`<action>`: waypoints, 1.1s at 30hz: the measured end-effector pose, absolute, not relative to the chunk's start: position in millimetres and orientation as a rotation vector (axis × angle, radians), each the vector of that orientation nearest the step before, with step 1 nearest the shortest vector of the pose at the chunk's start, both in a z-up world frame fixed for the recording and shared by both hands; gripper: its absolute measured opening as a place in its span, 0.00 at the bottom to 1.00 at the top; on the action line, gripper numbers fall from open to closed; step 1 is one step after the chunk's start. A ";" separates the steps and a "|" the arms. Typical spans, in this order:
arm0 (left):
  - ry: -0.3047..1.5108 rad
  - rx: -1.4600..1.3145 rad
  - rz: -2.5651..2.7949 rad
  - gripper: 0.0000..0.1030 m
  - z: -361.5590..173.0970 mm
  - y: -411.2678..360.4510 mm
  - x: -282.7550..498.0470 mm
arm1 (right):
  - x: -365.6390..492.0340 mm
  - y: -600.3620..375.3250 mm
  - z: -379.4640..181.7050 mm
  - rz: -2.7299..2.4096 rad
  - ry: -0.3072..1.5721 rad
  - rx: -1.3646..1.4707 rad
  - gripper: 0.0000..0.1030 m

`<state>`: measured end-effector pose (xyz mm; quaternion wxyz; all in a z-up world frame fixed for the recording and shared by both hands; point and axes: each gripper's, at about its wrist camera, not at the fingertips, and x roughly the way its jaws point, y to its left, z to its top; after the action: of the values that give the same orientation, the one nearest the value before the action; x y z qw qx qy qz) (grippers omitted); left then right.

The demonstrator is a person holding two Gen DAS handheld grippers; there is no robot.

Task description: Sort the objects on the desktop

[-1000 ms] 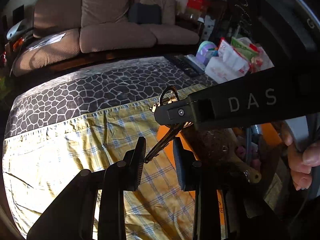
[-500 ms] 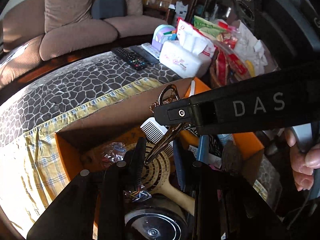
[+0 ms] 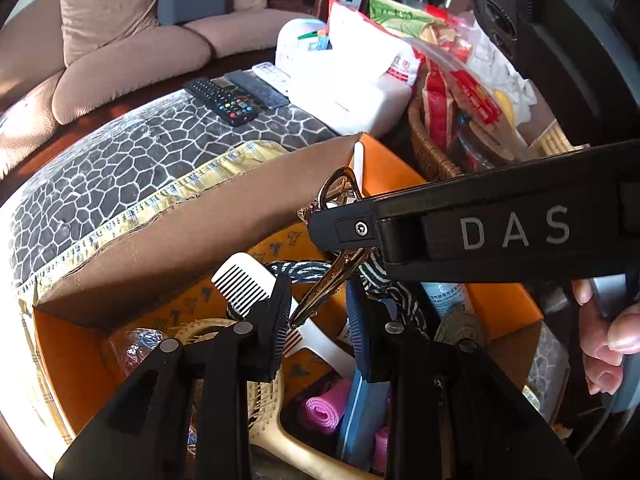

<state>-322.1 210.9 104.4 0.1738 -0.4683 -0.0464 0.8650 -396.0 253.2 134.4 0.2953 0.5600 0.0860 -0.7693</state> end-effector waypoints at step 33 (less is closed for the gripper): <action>-0.214 -1.476 2.443 0.26 99.0 191.2 -323.0 | -414.1 253.4 110.0 -2.098 0.231 1.506 0.34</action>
<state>-323.0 191.2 99.0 0.1390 -0.5106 -0.0740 0.8452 -414.1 253.4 110.0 0.2710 0.5592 0.0858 -0.7787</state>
